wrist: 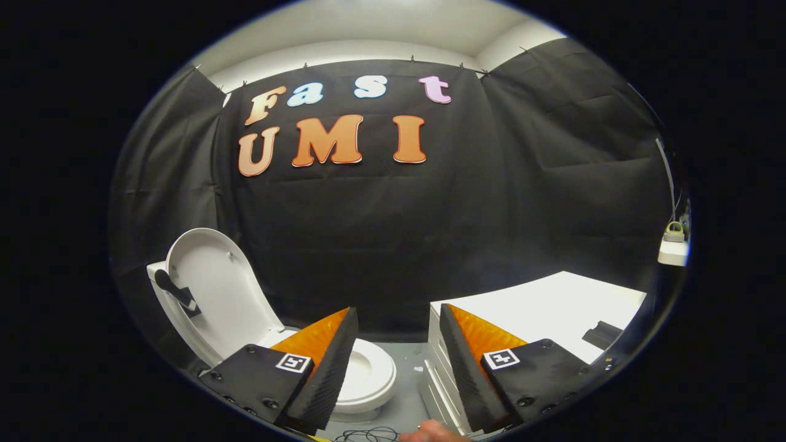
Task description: Open the toilet lid.
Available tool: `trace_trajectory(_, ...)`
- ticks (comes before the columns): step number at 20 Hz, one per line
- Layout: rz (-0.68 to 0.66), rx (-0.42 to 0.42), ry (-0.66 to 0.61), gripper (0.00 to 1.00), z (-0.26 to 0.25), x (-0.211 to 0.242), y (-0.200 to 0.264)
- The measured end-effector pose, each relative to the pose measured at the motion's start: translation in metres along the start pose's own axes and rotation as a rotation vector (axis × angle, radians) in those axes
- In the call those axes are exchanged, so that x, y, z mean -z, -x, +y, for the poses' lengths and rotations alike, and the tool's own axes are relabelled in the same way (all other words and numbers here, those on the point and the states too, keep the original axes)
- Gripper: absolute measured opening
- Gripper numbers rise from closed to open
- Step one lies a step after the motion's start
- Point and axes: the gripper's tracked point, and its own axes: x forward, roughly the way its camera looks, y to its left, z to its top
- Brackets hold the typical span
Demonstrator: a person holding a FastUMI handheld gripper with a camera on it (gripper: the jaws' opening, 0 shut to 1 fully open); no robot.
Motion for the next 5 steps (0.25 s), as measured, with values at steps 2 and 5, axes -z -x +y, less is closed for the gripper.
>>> trace_trajectory(2,-0.032,0.003,0.003,0.87,0.003,-0.010,0.001)
trace_trajectory(5,-0.062,-0.021,0.010,0.87,0.012,-0.015,0.005)
